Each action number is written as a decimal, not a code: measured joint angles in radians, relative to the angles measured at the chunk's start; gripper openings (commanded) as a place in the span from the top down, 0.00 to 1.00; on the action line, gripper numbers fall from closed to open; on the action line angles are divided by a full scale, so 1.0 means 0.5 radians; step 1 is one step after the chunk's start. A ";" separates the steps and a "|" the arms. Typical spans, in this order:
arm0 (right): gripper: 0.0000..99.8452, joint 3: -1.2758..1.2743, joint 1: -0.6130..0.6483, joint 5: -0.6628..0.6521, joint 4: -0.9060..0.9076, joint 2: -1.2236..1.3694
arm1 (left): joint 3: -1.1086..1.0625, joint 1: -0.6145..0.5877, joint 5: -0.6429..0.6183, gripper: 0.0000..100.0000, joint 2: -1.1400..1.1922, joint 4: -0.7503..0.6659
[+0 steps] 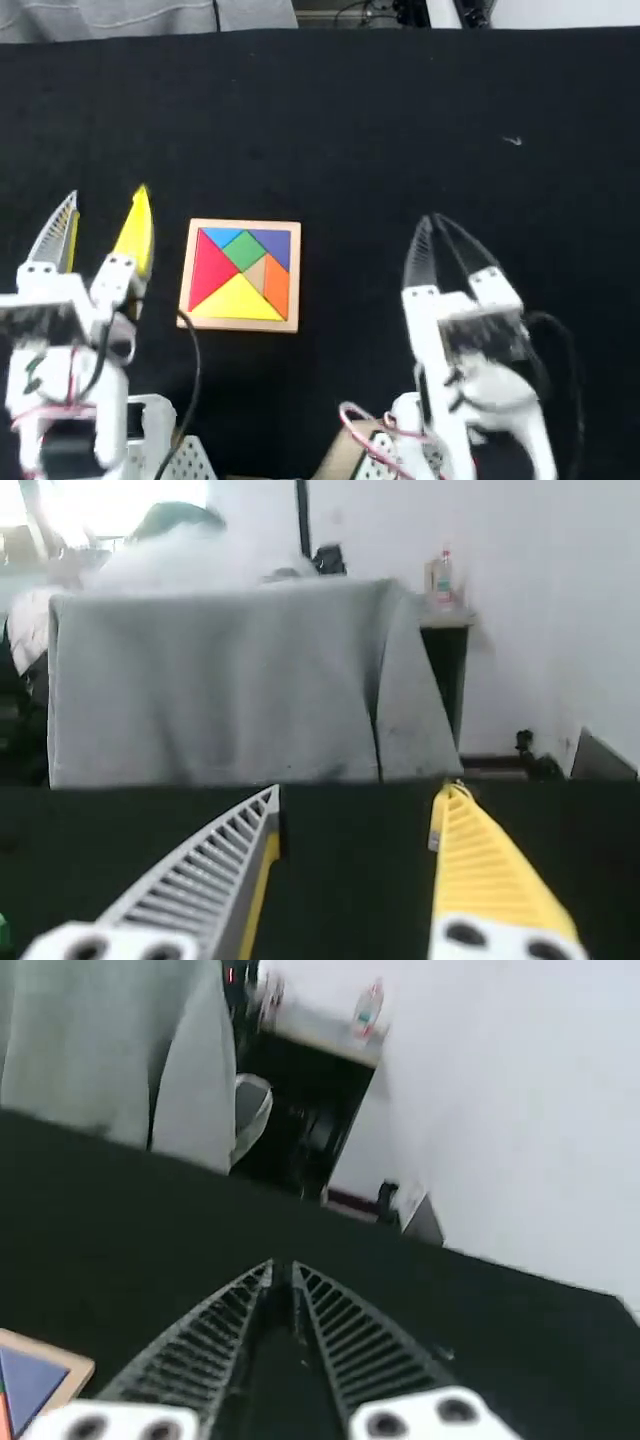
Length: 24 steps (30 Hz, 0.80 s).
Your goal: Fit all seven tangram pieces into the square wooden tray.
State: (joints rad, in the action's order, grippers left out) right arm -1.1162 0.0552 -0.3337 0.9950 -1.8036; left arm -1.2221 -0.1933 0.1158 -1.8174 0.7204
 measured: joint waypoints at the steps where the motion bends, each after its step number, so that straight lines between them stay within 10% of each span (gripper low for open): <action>1: 0.99 -0.077 0.000 0.012 -0.043 0.000 | -0.110 -0.003 -0.012 0.75 0.009 -0.074; 13: 0.99 -0.540 0.000 0.491 -0.157 0.000 | -0.908 -0.012 -0.095 0.75 0.015 -0.267; 24: 0.99 -1.135 0.000 0.497 -0.157 0.000 | -0.914 -0.018 -0.255 0.75 0.012 0.138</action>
State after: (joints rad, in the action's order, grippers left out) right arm -1.6840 0.0552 -0.0852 0.9168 -1.8036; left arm -1.6794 -0.2025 -0.0115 -1.8113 0.7894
